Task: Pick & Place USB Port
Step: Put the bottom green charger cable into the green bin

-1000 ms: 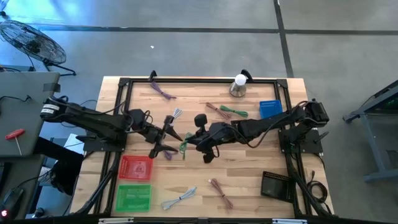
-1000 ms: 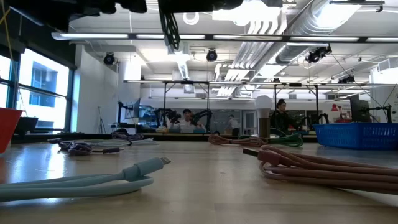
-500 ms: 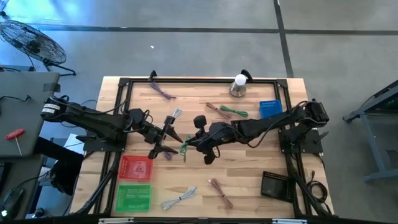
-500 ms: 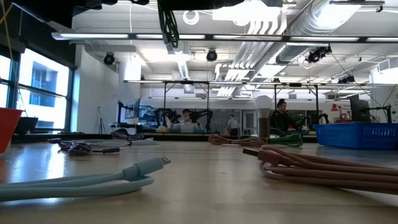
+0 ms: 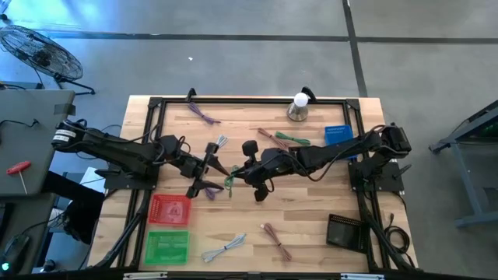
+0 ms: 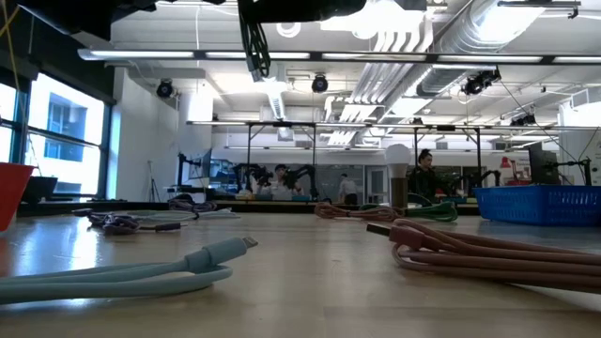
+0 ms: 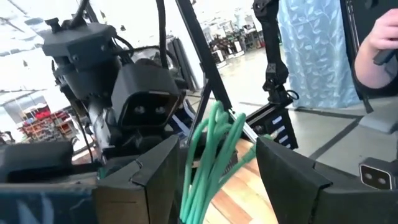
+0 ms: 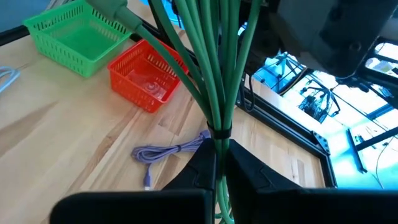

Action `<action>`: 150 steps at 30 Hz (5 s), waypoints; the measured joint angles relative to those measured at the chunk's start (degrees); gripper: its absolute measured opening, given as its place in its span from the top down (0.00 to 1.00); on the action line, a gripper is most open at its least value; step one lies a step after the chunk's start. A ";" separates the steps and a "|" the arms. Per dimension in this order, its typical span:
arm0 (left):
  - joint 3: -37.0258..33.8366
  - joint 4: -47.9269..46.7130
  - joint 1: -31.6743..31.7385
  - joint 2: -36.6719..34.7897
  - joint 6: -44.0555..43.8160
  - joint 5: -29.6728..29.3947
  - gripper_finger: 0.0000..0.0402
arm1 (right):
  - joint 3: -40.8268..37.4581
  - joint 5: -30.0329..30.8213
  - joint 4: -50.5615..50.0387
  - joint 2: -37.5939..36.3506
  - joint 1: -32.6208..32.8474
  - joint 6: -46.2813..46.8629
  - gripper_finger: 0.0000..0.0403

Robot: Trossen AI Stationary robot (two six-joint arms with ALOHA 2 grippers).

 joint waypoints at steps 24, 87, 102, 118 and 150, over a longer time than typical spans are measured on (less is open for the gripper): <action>8.90 -9.16 0.00 7.58 -0.38 -1.33 0.96 | 0.11 1.72 -2.63 -0.07 0.23 5.25 0.90; 54.29 -107.24 -53.29 39.43 -119.67 -32.95 0.98 | 0.00 -5.48 -23.21 -8.94 8.05 8.81 0.87; 54.20 -114.46 -53.27 41.91 -119.37 -34.60 0.98 | 0.00 -11.22 -27.11 -8.94 8.41 8.80 0.91; 54.14 -115.18 -53.27 45.13 -119.35 -32.73 0.98 | 0.00 -12.76 -29.75 -8.94 8.41 8.81 0.92; 54.14 -116.83 -50.10 44.26 -117.36 -26.89 0.82 | 0.00 -13.59 -29.47 -8.92 9.47 8.51 0.93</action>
